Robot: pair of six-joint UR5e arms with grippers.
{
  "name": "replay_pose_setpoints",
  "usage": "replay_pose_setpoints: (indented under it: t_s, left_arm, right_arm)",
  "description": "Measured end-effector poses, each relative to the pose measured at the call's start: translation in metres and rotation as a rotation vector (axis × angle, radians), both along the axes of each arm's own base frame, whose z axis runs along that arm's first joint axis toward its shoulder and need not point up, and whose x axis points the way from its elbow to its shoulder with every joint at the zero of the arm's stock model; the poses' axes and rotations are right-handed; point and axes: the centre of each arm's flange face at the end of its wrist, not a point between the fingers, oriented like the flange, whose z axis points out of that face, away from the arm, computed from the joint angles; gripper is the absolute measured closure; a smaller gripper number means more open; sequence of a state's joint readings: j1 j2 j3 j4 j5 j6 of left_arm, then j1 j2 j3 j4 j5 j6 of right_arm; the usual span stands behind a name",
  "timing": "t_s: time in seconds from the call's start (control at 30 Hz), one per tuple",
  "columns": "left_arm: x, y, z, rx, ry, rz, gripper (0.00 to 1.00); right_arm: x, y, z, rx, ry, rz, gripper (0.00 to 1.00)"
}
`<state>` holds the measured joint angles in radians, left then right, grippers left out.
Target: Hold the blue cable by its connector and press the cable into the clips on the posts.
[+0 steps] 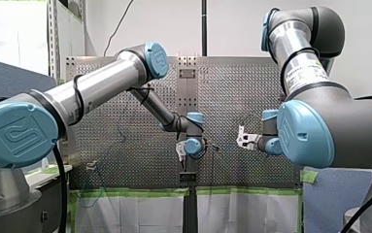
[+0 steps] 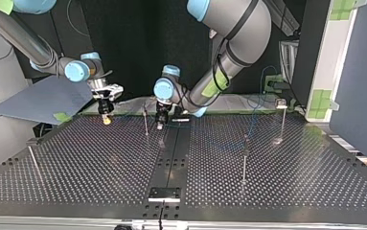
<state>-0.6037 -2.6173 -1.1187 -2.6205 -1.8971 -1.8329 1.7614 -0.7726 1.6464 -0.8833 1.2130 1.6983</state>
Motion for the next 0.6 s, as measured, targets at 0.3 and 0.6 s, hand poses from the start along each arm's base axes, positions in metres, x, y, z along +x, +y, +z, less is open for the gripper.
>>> replay_pose_setpoints:
  t_s: [0.3, 0.6]
  left_arm:
    - [0.008, 0.007, 0.004, 0.01, 0.014, 0.016, 0.98]
    - [0.009, 0.01, 0.003, 0.018, 0.027, 0.014, 0.98]
  right_arm:
    - [-0.001, -0.01, 0.008, -0.039, -0.008, -0.03, 1.0]
    - [-0.002, -0.013, 0.01, -0.049, -0.011, -0.035, 1.0]
